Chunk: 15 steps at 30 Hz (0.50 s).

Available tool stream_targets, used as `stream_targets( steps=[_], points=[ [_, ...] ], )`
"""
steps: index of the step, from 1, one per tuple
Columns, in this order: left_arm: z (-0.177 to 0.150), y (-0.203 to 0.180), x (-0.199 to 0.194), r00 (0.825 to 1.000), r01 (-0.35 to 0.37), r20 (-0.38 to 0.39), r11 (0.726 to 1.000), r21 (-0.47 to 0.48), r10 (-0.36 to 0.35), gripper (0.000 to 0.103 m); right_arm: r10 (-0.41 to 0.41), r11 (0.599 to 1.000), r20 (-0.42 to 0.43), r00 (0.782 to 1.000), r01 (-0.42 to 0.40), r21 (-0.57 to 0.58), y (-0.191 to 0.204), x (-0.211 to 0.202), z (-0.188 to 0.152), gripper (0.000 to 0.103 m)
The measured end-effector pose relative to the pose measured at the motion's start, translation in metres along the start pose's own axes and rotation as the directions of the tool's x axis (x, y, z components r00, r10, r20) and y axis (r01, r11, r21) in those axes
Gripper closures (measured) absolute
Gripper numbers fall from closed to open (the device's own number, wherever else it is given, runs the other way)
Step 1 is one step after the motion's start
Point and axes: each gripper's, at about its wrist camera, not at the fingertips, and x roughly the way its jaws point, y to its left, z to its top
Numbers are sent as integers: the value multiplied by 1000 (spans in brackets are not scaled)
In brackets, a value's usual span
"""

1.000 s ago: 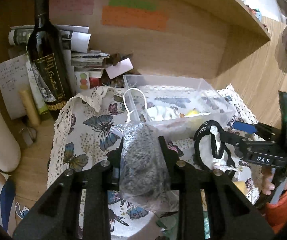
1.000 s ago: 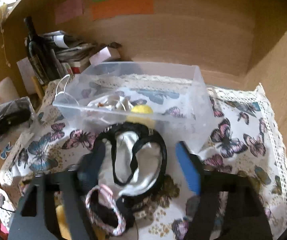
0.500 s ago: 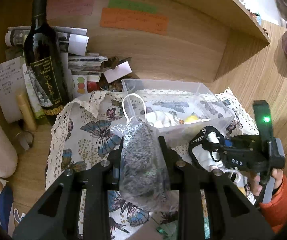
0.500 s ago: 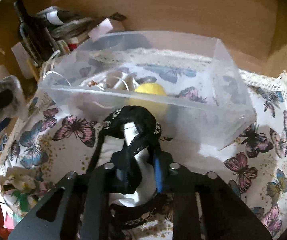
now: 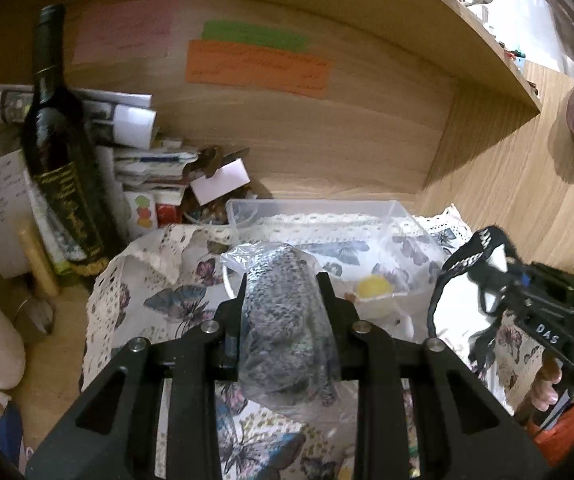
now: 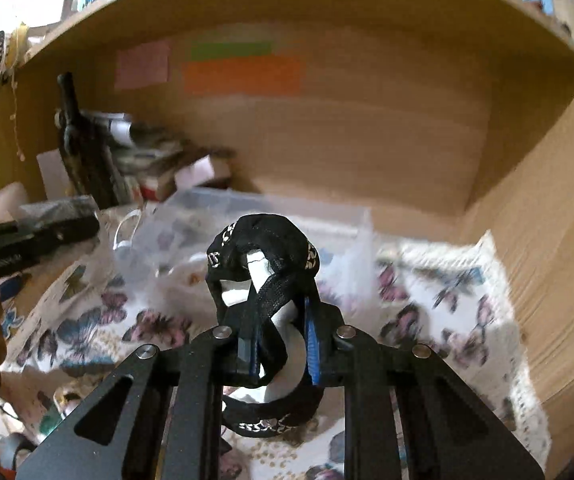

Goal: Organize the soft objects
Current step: 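Carry both items into the clear box and open both tools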

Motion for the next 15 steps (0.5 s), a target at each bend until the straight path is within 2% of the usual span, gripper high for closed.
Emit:
stream_targets(
  steps=[7,12,15],
  points=[
    [21,-9,27,999,37,-37,999,18,-37,75,-50,998,22,998,51,-24,-7,17,17,87],
    [31,-12,57,992,74,-108,997,7,-73,75,-65,997,-18,998,64,-51,-12,45,26,87],
    [31,-13,76,986,73,-149,997,8,-71,75,-72,995,-43,996,69,-71,-13,61,30,87]
  ],
)
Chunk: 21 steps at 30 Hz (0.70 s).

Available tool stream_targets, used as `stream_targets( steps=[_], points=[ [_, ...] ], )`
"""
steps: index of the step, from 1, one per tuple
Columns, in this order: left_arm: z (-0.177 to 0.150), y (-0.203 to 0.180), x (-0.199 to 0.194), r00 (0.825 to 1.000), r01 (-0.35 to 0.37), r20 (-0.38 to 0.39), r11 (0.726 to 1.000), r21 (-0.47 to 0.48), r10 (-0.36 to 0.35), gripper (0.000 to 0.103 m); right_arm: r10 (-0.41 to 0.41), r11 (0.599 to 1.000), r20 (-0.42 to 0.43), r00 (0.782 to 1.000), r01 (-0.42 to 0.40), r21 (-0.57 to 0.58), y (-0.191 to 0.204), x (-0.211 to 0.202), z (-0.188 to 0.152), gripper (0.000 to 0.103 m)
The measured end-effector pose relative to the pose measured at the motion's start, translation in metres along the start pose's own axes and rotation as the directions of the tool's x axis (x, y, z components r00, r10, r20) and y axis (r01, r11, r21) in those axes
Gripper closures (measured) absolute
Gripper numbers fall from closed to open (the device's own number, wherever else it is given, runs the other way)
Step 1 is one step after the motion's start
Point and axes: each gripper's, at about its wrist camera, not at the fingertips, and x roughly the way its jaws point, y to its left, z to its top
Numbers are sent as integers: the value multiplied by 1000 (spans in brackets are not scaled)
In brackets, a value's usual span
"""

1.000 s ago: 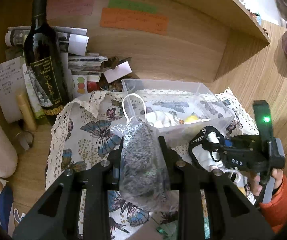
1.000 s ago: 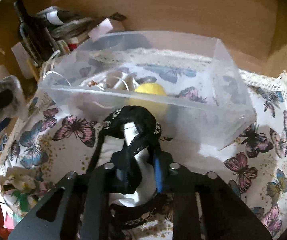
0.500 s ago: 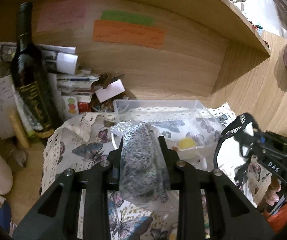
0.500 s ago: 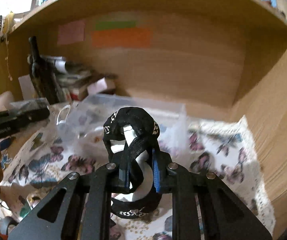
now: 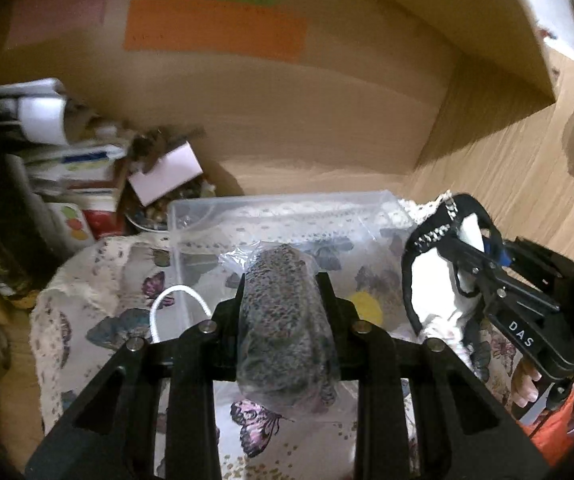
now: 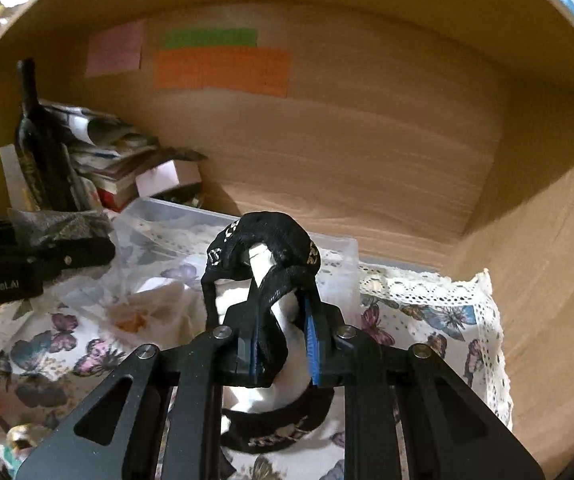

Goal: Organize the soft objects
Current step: 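Carry both items into the clear box and open both tools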

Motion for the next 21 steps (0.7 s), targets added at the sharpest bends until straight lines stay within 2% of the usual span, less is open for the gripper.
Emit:
stream_targets(
  steps=[5,11,13,15,17,21],
  points=[
    [0,-2,24,999,-18,-49,1000,15,19,75,12,999,-58,998,-14,-49,5,24,0,87],
    [-4,2,39,996,-19,-82,1000,5,19,74,36,997,-138,990,-44,-58,4,46,-2,81],
    [-4,2,42,996,-26,-85,1000,10,27,73,37,998,-152,988,-46,-52,1,47,-2,73],
    [-3,3,42,996,-28,-86,1000,7,28,70,39,998,-157,987,-46,-38,-3,44,-1,56],
    [-3,4,41,996,-27,-79,1000,3,27,64,55,998,-140,989,-59,-24,-6,37,1,48],
    [-1,3,34,998,-43,-46,999,11,44,56,72,997,-109,991,-74,-18,-7,21,3,46]
  ],
)
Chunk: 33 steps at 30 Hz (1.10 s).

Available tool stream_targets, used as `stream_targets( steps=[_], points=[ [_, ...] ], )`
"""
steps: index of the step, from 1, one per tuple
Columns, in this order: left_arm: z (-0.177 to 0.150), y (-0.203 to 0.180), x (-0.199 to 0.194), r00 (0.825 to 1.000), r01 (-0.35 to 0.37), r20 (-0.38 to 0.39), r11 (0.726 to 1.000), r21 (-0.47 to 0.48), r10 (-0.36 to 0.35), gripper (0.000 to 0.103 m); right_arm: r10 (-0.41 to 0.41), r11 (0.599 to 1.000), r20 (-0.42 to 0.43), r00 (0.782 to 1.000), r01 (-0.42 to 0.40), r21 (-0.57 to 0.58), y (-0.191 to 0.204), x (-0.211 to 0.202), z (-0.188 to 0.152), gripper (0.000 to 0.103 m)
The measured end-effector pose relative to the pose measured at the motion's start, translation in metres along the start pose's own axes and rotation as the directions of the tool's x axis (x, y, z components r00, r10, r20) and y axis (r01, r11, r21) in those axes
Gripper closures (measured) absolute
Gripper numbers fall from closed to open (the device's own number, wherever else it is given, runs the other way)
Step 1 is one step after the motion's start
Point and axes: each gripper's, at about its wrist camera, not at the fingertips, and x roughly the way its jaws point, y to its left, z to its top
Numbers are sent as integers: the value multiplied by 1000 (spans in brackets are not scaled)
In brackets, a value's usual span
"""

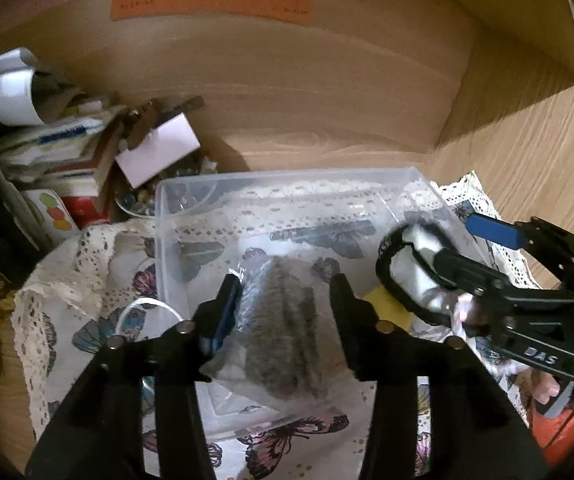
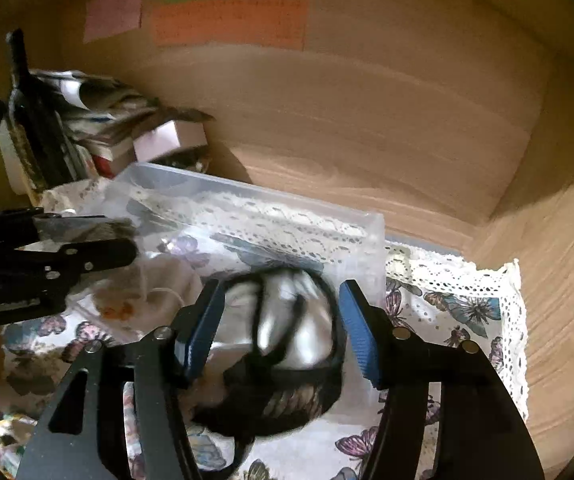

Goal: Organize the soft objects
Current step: 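Carry both items into the clear box and open both tools, then grasp the yellow-green sponge with the right tool while the left tool grasps the floral scrunchie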

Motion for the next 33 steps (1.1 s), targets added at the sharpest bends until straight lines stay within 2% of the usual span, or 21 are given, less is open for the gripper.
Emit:
stream_targets(
  steps=[5,12,15,21,24,29,33],
  points=[
    [0,-3,-20,999,0,42,1000,11,-1,47,18,1000,13,1000,-17,-25,9,-12,-6,45],
    [-6,-15,-54,993,-29,116,998,65,21,41,50,999,20,999,-49,-17,15,-28,-25,45],
    [-10,-20,-62,991,-32,134,996,83,21,35,55,998,23,998,-55,-6,17,-36,-32,45],
    [-23,-24,-77,990,-25,141,996,88,12,33,67,997,34,997,-68,39,13,-43,-45,45],
    [-30,-23,-82,989,-40,145,996,84,28,31,71,996,26,997,-72,59,12,-43,-50,53],
    [-44,-15,-88,992,-38,126,998,57,30,31,107,988,33,994,-110,106,9,-53,-61,53],
    [-58,-11,-97,993,-42,113,999,33,38,31,106,987,47,993,-111,119,12,-67,-70,52]
  ],
)
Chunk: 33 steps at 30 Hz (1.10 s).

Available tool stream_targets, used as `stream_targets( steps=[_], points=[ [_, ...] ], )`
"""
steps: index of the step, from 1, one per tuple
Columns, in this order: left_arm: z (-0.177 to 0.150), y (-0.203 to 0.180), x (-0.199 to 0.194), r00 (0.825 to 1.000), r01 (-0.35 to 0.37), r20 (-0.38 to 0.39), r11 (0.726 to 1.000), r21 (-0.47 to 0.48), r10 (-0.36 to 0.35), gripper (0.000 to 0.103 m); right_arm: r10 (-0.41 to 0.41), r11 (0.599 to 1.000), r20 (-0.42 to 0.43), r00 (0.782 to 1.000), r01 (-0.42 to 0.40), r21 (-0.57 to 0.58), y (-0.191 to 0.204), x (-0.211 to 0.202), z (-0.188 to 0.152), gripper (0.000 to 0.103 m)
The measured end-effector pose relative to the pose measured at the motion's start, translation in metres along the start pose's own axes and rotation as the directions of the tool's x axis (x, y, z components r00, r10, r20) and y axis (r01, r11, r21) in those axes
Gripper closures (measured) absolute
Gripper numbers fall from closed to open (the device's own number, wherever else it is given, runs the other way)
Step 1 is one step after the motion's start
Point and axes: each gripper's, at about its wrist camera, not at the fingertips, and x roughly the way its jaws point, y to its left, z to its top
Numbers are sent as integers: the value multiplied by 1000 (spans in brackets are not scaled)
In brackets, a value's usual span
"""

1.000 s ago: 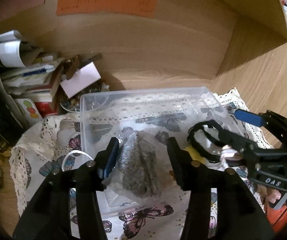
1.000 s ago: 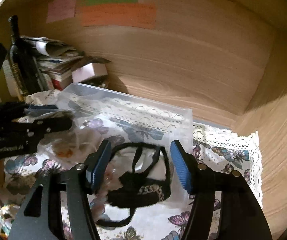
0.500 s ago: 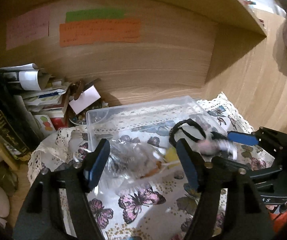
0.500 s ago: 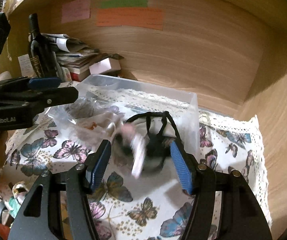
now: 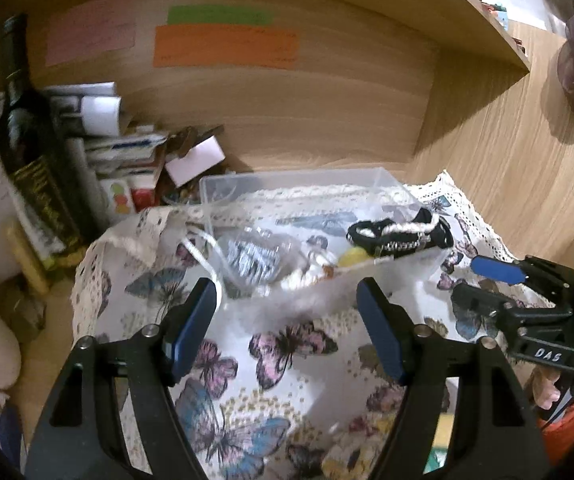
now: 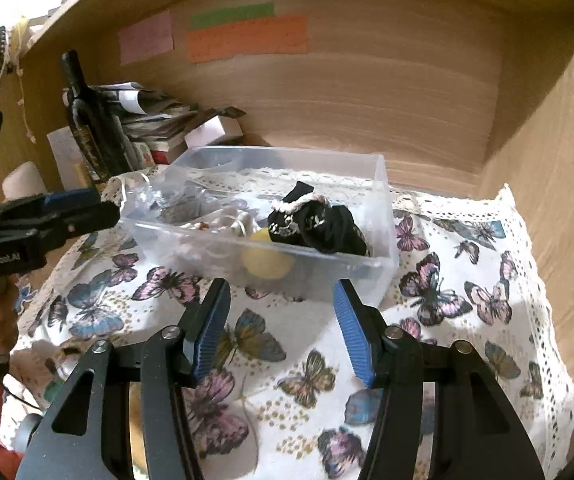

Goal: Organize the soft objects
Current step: 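Grasp the yellow-green sponge with the right tool while the left tool grasps the floral scrunchie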

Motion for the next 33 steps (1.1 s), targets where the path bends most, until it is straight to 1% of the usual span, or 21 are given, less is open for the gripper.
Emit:
stream_targets(
  steps=[3,5,9,13,21,26,29,31,32,33],
  points=[
    [-11,0,-11,1000,-5,5,1000,-5,6,28,1,1000,18,1000,-1,-4,6,-12,-6,47],
    [-20,-1,-20,1000,-8,14,1000,-12,9,21,10,1000,30,1000,-9,-10,12,-20,-10,47],
    [-37,-6,-36,1000,-11,21,1000,-15,11,18,47,999,44,998,-46,-20,23,-34,-16,46],
    [-52,-11,-47,1000,-9,14,1000,-20,9,12,98,995,37,994,-98,-21,35,-42,-24,46],
    [-81,-20,-52,999,7,-37,1000,-24,-8,12,160,987,-28,987,-160,-17,54,-40,-47,46],
    [-94,-25,-35,995,24,-93,999,-34,-27,12,162,986,-75,984,-164,-10,56,-30,-58,46],
    [-97,-26,-26,993,42,-112,998,-47,-47,12,172,985,-83,982,-172,0,54,-27,-61,46],
    [-97,-27,-19,991,54,-123,997,-55,-60,12,172,985,-79,982,-172,7,53,-27,-61,49],
    [-97,-28,-17,990,60,-126,997,-57,-66,12,178,984,-78,981,-178,9,52,-27,-62,54],
    [-97,-29,-14,989,64,-129,996,-59,-72,14,190,982,-82,978,-190,10,52,-26,-62,62]
  ],
)
